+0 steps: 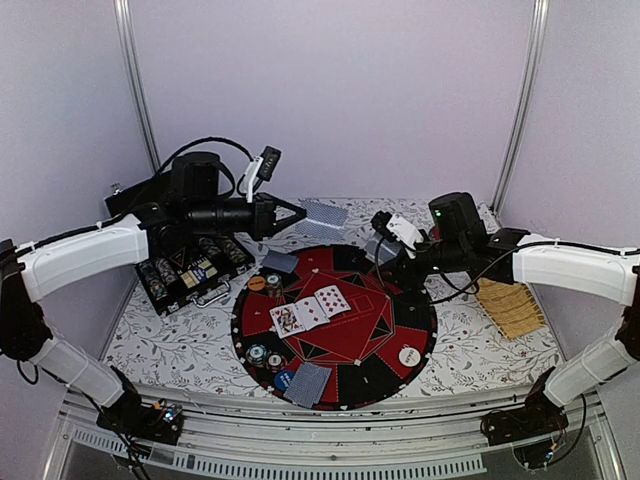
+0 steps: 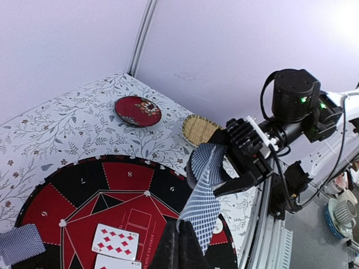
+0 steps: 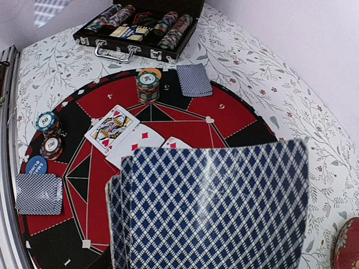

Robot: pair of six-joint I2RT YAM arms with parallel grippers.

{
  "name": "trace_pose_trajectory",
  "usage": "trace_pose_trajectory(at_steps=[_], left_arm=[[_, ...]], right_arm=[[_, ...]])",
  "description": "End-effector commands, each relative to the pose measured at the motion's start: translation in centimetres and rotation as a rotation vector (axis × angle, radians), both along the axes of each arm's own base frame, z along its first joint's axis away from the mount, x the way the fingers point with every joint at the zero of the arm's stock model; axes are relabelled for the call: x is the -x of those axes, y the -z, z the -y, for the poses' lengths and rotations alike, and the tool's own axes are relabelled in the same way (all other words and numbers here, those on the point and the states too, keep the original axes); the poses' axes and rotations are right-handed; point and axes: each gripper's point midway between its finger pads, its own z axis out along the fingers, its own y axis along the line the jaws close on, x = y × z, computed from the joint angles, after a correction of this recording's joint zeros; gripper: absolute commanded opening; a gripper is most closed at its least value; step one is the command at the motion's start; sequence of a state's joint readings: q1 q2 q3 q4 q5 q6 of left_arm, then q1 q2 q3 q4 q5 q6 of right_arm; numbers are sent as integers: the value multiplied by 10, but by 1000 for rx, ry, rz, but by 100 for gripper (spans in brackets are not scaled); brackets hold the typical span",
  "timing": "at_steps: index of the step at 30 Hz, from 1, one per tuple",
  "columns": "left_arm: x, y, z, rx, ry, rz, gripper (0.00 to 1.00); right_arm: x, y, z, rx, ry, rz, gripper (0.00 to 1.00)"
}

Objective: Distribute texas hold em gaming equipment
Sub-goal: Distribute the poker card in the community card area.

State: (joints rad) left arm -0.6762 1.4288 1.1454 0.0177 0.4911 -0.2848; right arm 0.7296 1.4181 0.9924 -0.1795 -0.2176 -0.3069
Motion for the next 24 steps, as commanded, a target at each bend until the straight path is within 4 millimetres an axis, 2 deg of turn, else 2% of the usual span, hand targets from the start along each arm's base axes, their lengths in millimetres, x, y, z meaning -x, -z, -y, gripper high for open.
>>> trace_pose_trajectory(at_steps=[1, 4, 6, 8, 10, 11, 15, 17, 18, 24], left_arm=[[-28, 22, -20, -48, -43, -79, 0], [-49, 58, -12, -173, -37, -129, 0], [-58, 74, 5, -213, 23, -159, 0], [-65, 104, 22, -259, 75, -208, 0], [-69, 127, 38, -316, 122, -217, 0], [-70, 149, 46, -362, 150, -236, 0], [-66, 205, 68, -505, 232, -299, 0], [-63, 222, 81, -551, 270, -296, 0], [-61, 224, 90, -567, 293, -271, 0], [-57, 262, 103, -683, 352, -257, 0]], right_arm=[[-12, -17, 21, -31, 79, 24, 51], [-15, -24, 33, -35, 112, 35, 51], [-14, -32, 38, -36, 119, 54, 51], [-12, -36, 40, -35, 120, 62, 51], [-9, -38, 43, -35, 117, 62, 51], [-8, -39, 44, -35, 116, 61, 51], [-4, -37, 48, -26, 122, 56, 51], [-2, -37, 49, -27, 122, 55, 51], [-1, -36, 50, -28, 122, 52, 51], [0, -35, 49, -35, 122, 41, 51]])
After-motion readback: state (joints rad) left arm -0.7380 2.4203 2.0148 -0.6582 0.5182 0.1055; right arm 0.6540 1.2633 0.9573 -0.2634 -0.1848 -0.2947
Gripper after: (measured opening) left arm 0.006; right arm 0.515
